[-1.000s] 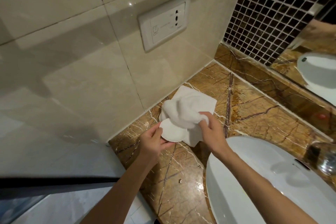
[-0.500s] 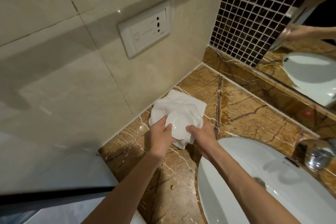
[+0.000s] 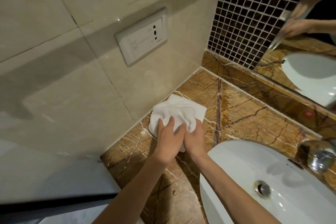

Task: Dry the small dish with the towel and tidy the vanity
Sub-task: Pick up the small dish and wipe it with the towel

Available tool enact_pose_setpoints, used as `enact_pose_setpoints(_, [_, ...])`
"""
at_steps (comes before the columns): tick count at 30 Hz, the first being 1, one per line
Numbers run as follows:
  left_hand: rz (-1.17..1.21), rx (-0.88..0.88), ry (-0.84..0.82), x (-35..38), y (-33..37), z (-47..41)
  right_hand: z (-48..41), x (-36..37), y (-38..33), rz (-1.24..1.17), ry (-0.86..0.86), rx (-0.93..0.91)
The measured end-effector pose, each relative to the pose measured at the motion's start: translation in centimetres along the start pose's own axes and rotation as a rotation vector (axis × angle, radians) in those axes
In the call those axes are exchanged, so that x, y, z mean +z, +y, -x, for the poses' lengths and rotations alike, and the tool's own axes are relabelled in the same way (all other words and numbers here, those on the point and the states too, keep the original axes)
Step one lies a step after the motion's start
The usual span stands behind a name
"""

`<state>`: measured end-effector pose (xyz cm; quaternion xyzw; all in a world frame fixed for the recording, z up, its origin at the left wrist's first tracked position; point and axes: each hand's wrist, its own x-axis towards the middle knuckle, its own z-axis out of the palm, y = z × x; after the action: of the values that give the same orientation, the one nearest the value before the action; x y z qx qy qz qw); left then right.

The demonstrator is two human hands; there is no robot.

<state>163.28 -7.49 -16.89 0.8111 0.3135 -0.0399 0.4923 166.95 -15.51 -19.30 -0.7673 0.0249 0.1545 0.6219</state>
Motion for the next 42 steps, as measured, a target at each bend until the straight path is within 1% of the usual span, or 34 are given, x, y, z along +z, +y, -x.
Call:
enact_pose_setpoints(2, [0.053, -0.013, -0.039, -0.1, -0.5, -0.3, -0.2, -0.2, -0.3, -0.001, -0.064, -0.01])
enact_pose_setpoints(4, [0.162, -0.028, -0.074, -0.2, -1.0, -0.7, -0.2, -0.5, -0.3, -0.033, -0.115, -0.035])
enact_pose_setpoints(6, [0.208, -0.01, -0.087, -0.2, -1.3, -1.2, -0.2, -1.0, -0.2, -0.076, -0.148, -0.045])
enact_pose_setpoints(9, [0.286, -0.004, -0.069, -0.2, -1.6, -1.4, -0.5, -1.5, 0.0, -0.077, -0.169, -0.095])
enact_pose_setpoints(12, [0.382, -0.079, -0.06, -0.4, -1.9, -1.9, -0.7, -1.7, 0.1, -0.058, -0.169, -0.13])
enact_pose_setpoints(14, [0.572, -0.197, -0.087, -1.0, -2.2, -2.3, -0.8, -1.8, 0.1, -0.07, -0.155, -0.144])
enact_pose_setpoints(16, [0.873, -0.292, -0.175, -1.5, -2.6, -2.4, -0.9, -1.7, 0.1, -0.072, -0.138, -0.145])
enact_pose_setpoints(17, [0.992, -0.3, -0.232, -1.7, -2.8, -2.3, -0.9, -1.5, 0.0, -0.055, -0.136, -0.144])
enact_pose_setpoints(19, [1.128, -0.287, -0.322, -1.7, -2.9, -2.1, -0.8, -1.2, -0.3, -0.038, -0.153, -0.15])
enact_pose_setpoints(21, [1.19, -0.308, -0.367, -1.5, -2.9, -1.9, -0.8, -1.0, -0.6, -0.04, -0.194, -0.156])
enact_pose_setpoints(25, [1.272, -0.379, -0.351, -1.0, -3.1, -2.0, -0.9, -1.2, -1.3, -0.023, -0.254, -0.194])
enact_pose_setpoints(27, [1.263, -0.415, -0.329, -0.7, -3.1, -2.2, -0.8, -1.3, -1.6, 0.004, -0.285, -0.208])
enact_pose_setpoints(31, [1.205, -0.549, -0.272, -0.5, -3.5, -2.0, -0.3, -1.5, -1.9, 0.075, -0.392, -0.241])
enact_pose_setpoints(33, [1.14, -0.586, -0.255, -0.5, -4.0, -1.7, -0.4, -1.5, -1.9, 0.12, -0.387, -0.262])
enact_pose_setpoints(35, [1.124, -0.59, -0.249, -0.7, -4.2, -1.6, -0.9, -1.3, -1.6, 0.156, -0.35, -0.269])
enact_pose_setpoints(36, [1.166, -0.581, -0.247, -0.8, -4.1, -1.6, -1.2, -1.2, -1.4, 0.168, -0.33, -0.264])
enact_pose_setpoints(39, [1.41, -0.535, -0.218, -1.1, -3.6, -1.9, -1.8, -1.4, -0.5, 0.19, -0.296, -0.222])
enact_pose_setpoints(42, [1.5, -0.505, -0.178, -1.3, -3.4, -2.3, -1.3, -1.9, 0.4, 0.136, -0.271, -0.187])
